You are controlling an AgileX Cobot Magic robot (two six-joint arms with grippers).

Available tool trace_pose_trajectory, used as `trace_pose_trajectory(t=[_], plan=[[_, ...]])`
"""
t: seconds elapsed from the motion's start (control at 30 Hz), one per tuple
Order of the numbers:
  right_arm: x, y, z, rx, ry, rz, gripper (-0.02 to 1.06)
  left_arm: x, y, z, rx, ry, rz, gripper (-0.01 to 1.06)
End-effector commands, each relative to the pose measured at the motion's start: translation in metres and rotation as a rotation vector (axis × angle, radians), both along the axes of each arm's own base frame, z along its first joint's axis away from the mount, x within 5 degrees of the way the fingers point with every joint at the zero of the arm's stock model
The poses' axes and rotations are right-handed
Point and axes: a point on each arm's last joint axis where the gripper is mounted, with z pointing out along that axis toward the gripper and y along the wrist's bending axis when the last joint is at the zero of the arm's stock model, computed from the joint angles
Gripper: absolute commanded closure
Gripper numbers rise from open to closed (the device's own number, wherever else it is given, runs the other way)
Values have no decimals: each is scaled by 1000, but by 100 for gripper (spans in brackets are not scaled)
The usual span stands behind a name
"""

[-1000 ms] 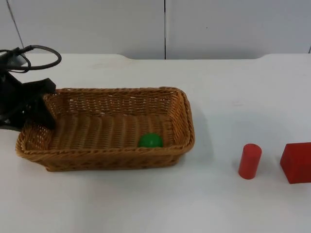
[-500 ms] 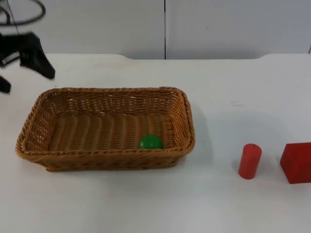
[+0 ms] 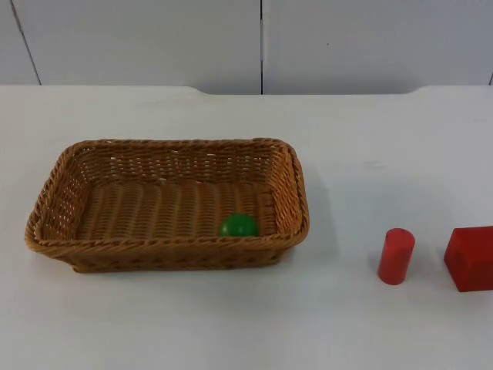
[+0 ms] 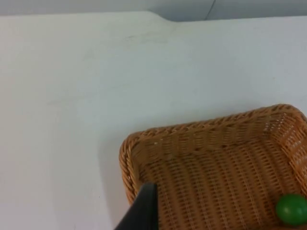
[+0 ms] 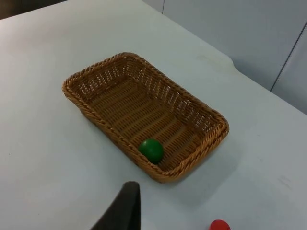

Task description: Pick up the basket with the left hand and place the object to the left of the red cylinder into the basket with the right hand.

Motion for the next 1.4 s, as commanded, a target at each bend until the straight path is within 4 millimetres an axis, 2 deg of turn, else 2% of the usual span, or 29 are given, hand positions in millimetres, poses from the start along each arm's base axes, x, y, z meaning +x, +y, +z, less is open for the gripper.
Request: trace_pose_trajectory(t=[0.0,0.03,0.07,0.2,0.23,0.3,0.4,0.43,0.57,0.6,0.7,0.73,0.9,0.93,1.07,1.13,1.23,1.37], plan=[[0,-1,0,15,-5,-9,-1,-21,-1,6,18,-34,8,14],[0,-1,0,19,-2,-12,-1,-32,-2,7,21,-55,13,14],[0,-1,0,19,-2,-12,-1,-32,-2,7,21,-55,13,14],[0,-1,0,47,15,-27,-1,-74,-7,10,32,-127,26,14],[0,-1,0,47,15,-27,-1,-74,-7,10,32,-127,26,14],[-3,-4,2,60,9,-27,-1,-93,-9,9,23,-156,44,14],[-14,-12,10,115,-19,-23,-1,-120,-12,4,16,-194,55,14],[-14,-12,10,115,-19,-23,-1,-120,-12,4,16,-194,55,14],[-35,-33,19,167,-72,-24,-1,-159,-16,2,17,-282,73,14],[-35,-33,19,167,-72,-24,-1,-159,-16,2,17,-282,73,14],[-48,-45,18,161,-63,-32,-1,-184,-19,6,37,-342,72,14],[-48,-45,18,161,-63,-32,-1,-184,-19,6,37,-342,72,14],[-66,-63,12,132,-27,-47,-1,-223,-19,8,77,-416,126,14],[-66,-63,12,132,-27,-47,-1,-223,-19,8,77,-416,126,14],[-79,-76,9,138,-29,-52,-1,-249,-13,0,144,-420,210,14],[-83,-80,8,140,-30,-54,-1,-253,-11,-3,158,-417,232,14],[-92,-88,-2,137,-24,-58,-1,-271,-9,-12,183,-440,275,14],[-95,-91,-23,147,5,-71,-1,-283,-9,-23,178,-462,300,14]])
